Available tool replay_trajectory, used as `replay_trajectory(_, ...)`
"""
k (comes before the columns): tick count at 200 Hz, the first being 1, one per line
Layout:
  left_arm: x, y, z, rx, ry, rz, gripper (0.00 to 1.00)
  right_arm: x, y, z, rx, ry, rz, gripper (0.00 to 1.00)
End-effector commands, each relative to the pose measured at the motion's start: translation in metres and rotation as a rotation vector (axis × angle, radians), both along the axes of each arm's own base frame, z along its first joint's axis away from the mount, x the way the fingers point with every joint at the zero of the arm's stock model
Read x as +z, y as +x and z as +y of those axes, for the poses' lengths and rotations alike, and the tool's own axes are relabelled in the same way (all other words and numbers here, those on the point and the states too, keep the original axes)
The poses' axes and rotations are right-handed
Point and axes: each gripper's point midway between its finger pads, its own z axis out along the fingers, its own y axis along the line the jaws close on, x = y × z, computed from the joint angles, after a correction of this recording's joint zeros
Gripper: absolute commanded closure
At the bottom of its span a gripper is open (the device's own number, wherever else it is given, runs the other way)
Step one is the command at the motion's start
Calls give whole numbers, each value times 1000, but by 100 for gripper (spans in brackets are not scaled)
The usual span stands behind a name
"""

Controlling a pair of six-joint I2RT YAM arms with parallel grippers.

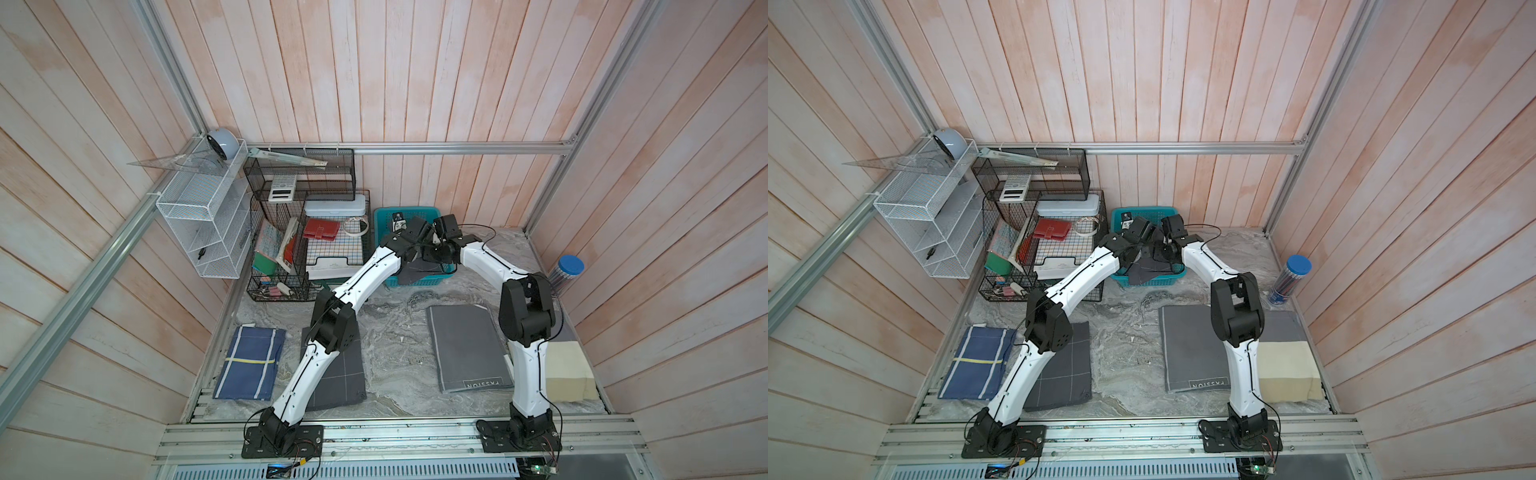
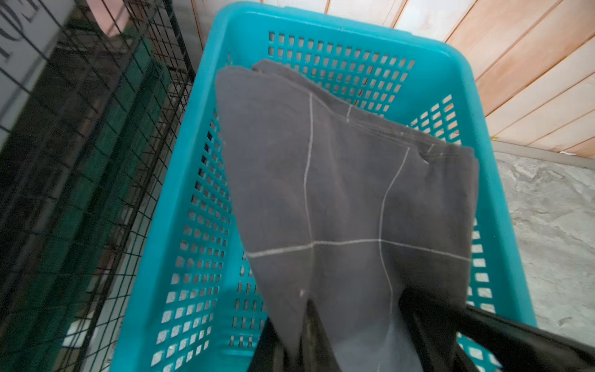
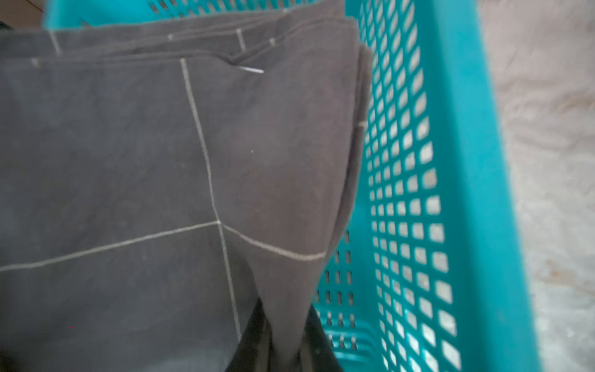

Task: Put the folded pillowcase in the basket
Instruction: Adjust the basket at the center of the board, then place the pillowcase in the basket.

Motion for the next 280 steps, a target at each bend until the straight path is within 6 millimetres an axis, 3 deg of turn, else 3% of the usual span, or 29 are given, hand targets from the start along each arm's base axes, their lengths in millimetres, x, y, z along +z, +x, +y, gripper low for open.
replay_trajectory(1,-14,-12,-9,-34,18,30,100,11,-11,-6,-16,14,-21,100)
replay_trajectory(37,-17,-32,-18,-51,27,32,100,7,-21,-14,-22,6,-7,100)
replay_trajectory(64,-10,-35,-19,-46,18,22,100,18,-24,-16,-26,7,-18,100)
replay_trajectory(107,9,-10,-8,-19,16,-31,100,37,-3,-14,-26,11,-76,100)
replay_trajectory(126,9,3,0,0,11,-34,100,33,8,-14,-29,11,-73,100)
replay_trajectory(179,-23,9,-17,-58,-54,4,100,15,26,-14,-31,18,-46,100)
replay_trajectory(248,-56,15,-5,4,1,35,100,-15,31,-15,-40,19,3,100)
replay_trajectory(280,-62,19,-1,17,22,34,100,-25,30,-13,-37,32,22,98)
